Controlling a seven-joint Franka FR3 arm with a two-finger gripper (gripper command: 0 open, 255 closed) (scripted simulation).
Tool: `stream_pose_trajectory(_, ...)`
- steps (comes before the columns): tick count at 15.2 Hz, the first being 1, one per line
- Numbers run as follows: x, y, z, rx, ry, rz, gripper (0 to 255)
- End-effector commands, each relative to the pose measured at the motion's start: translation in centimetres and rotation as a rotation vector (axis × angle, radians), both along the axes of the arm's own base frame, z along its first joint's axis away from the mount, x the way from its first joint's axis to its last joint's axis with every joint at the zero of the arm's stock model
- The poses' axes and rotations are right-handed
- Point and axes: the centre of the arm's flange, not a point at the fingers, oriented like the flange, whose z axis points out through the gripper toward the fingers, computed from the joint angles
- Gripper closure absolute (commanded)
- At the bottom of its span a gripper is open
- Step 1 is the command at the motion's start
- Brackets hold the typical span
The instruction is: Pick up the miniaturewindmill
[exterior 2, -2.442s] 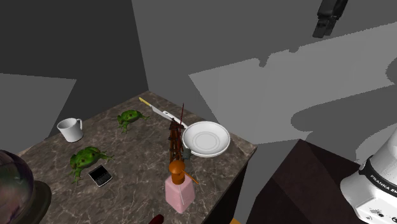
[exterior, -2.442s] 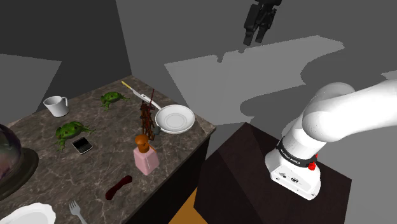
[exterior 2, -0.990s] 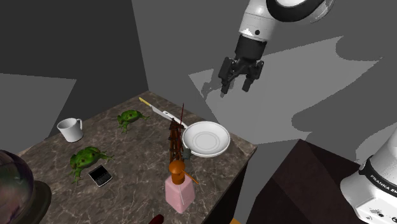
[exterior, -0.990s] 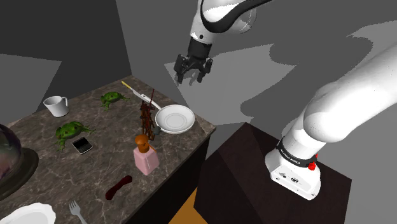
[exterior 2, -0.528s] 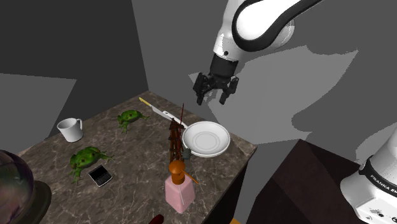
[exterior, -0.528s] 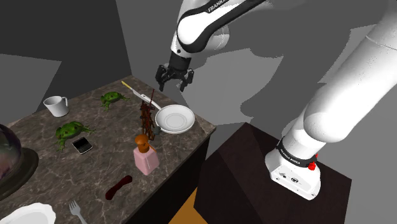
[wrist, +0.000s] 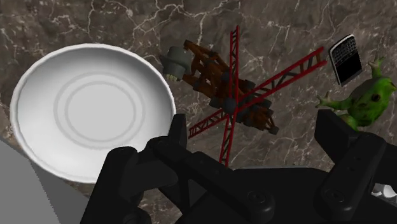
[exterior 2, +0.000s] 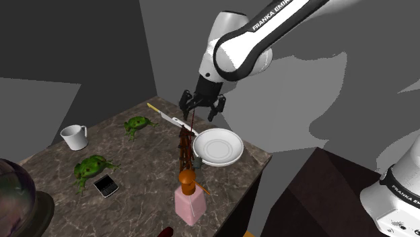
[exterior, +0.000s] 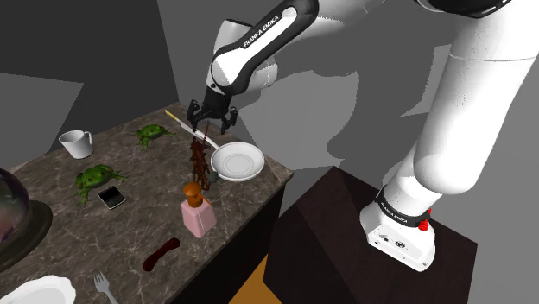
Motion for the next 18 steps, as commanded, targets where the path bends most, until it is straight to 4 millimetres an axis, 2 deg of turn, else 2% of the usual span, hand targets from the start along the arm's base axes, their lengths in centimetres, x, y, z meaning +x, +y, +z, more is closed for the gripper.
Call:
stream_pose_trajectory(1,2.1,0.7,-1.6,0.011,-0.005,-0.029,0)
stream_pose_trajectory(3,4.0,1.6,-3.1,0.022,-0.009,-0.057,0)
stream_pose_trajectory(4,4.0,1.6,-3.1,0.022,-0.009,-0.057,0)
stream_pose_trajectory(11,4.0,1.6,-7.1,0.022,-0.009,-0.057,0)
stream_pose_trajectory(13,4.0,1.6,-7.1,0.022,-0.009,-0.057,0)
stream_pose_trajectory(14,4.0,1.6,-7.0,0.022,-0.009,-0.057,255)
stream_pose_trajectory(18,4.0,1.6,-7.1,0.022,-0.009,-0.057,255)
